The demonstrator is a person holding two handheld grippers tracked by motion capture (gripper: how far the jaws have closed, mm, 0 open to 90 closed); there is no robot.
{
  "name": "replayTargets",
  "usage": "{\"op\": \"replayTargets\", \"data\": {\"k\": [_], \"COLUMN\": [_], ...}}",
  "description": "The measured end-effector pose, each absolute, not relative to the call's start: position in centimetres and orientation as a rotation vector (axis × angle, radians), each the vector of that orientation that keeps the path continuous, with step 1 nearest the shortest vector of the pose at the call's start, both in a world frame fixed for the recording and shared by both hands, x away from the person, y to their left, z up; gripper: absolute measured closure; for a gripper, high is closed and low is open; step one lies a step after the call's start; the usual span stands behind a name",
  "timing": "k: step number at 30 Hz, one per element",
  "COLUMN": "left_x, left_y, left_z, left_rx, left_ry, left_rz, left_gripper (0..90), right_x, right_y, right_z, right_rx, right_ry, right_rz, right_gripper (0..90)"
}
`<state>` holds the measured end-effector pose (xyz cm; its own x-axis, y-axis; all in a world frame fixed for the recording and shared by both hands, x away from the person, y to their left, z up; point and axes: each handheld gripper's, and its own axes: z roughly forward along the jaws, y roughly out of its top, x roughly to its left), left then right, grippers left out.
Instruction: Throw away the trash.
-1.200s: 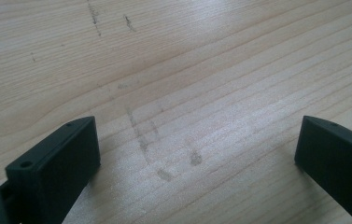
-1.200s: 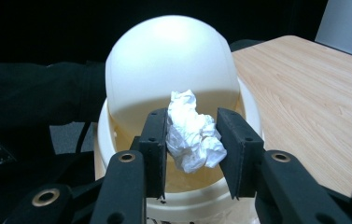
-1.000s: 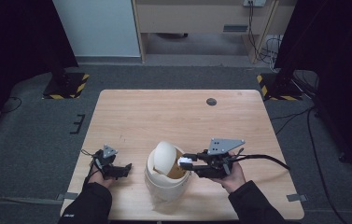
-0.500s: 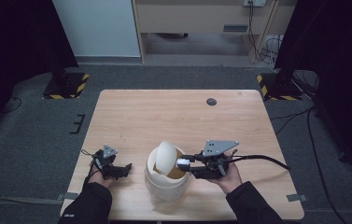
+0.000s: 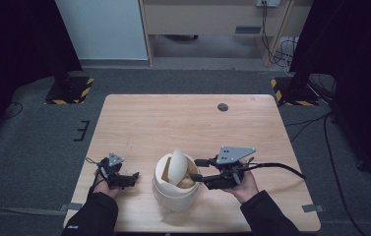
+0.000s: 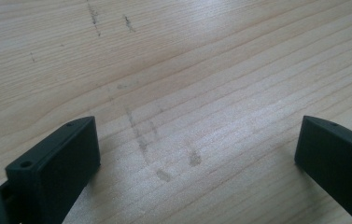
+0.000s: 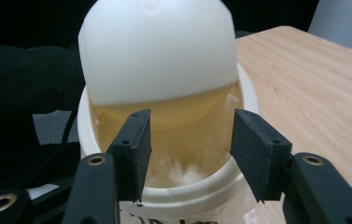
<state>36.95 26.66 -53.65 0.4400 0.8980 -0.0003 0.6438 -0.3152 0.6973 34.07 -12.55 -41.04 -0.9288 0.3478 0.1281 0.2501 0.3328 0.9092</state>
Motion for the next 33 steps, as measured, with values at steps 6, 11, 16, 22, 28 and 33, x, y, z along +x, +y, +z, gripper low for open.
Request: {"op": "replayTargets", "data": {"k": [6, 11, 16, 22, 28, 33], "left_x": [36.9, 36.9, 37.0, 36.9, 36.9, 36.9], "left_y": [26.7, 26.7, 26.7, 26.7, 26.7, 26.6], "left_z": [-53.6, -53.6, -53.6, -53.6, -53.6, -53.7], "left_rx": [2.067, 2.067, 2.067, 2.067, 2.067, 2.067], "left_ry": [1.289, 1.289, 1.289, 1.288, 1.288, 1.288], "left_rz": [0.523, 0.523, 0.523, 0.523, 0.523, 0.523], "left_gripper": [0.0, 0.0, 0.0, 0.0, 0.0, 0.0], "right_x": [34.4, 35.3, 36.3, 37.7, 38.6, 39.2], "right_y": [-13.9, -16.1, -18.3, -21.1, -22.9, -24.4], "right_z": [-40.2, -40.1, -41.1, -43.3, -44.8, -46.3], "right_rx": [0.59, 0.683, 0.788, 0.937, 1.025, 1.097], "right_ry": [2.42, 2.351, 2.284, 2.208, 2.194, 2.176], "right_rz": [1.677, 1.665, 1.629, 1.551, 1.467, 1.361], "right_gripper": [43.0, 35.6, 25.4, 12.1, 8.0, 6.9]}}
